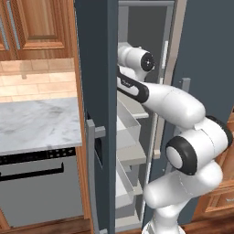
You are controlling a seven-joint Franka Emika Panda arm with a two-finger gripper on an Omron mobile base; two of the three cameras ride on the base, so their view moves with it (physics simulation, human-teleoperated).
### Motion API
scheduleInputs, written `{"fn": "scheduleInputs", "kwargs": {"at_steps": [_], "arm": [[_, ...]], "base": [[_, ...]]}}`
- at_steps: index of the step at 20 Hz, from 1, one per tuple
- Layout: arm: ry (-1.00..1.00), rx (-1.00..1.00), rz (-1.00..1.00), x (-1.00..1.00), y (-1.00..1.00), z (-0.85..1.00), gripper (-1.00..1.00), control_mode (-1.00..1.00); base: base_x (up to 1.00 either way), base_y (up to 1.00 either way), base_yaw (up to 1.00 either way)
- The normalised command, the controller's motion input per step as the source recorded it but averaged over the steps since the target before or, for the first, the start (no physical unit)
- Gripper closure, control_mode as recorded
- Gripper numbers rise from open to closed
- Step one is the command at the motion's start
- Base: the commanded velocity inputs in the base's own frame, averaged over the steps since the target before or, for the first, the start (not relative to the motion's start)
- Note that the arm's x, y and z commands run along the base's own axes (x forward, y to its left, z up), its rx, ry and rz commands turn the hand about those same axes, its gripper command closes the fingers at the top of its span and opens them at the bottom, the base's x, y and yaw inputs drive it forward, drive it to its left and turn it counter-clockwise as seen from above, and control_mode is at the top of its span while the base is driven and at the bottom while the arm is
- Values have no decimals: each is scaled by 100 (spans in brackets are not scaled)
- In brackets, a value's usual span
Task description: Take the bottled waters from the counter and place them in the freezer to freeze. Close the freezer door after placing the bottles.
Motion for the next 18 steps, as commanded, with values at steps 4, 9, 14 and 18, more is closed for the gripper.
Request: {"fn": "scheduleInputs", "kwargs": {"at_steps": [4,9,14,18], "arm": [[0,-2,0,44,0,-12,100,-100],[0,0,0,50,0,-3,100,-100],[0,-1,0,36,0,-14,100,-100],[0,-4,0,24,0,-35,100,-100]], "base": [[0,0,0],[0,0,0],[0,0,0],[0,0,0]]}}
